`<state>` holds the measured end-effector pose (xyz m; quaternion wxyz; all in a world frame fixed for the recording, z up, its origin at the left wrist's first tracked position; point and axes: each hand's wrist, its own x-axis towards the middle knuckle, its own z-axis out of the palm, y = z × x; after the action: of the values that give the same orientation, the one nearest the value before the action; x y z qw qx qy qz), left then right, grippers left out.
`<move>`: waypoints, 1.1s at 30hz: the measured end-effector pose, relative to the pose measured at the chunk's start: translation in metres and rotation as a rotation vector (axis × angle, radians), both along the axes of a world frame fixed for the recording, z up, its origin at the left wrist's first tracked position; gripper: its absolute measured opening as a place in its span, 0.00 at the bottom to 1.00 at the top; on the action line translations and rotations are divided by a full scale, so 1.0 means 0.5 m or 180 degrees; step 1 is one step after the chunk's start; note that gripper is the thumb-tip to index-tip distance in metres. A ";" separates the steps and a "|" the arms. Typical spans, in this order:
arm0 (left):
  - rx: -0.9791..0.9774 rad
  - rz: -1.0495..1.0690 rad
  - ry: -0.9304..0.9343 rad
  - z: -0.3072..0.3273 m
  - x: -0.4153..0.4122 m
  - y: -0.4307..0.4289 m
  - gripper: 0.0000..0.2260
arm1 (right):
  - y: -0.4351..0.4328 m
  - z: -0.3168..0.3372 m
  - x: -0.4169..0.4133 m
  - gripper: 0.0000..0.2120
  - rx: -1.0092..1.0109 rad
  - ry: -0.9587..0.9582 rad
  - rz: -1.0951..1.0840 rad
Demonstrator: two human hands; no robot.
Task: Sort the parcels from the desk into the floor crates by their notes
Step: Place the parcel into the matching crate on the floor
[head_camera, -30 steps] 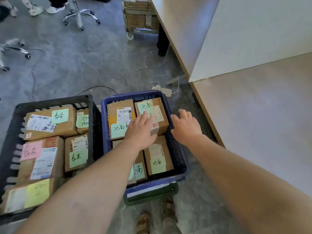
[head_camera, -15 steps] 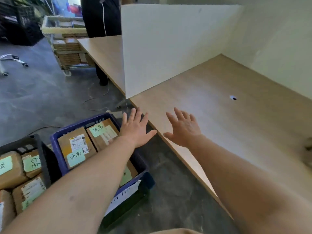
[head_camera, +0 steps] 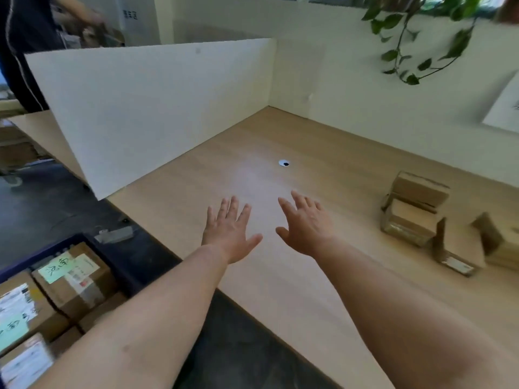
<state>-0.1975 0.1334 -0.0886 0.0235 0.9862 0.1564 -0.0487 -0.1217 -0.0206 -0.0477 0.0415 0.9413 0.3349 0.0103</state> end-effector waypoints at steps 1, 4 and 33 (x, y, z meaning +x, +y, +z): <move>-0.0017 -0.0081 0.0034 0.000 0.018 -0.042 0.35 | -0.041 0.002 0.014 0.32 -0.0004 0.0011 -0.0051; -0.0046 -0.0318 0.0052 0.004 0.072 -0.167 0.35 | -0.168 0.006 0.053 0.32 0.0008 -0.0027 -0.0206; -0.0562 -0.1947 0.0168 -0.042 0.531 -0.877 0.33 | -0.903 -0.086 0.350 0.27 0.0148 0.0239 -0.1970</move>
<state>0.0681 -0.3049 -0.1096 0.0892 0.9800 -0.1517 -0.0924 0.0535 -0.4719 -0.0905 0.0088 0.9990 0.0333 -0.0300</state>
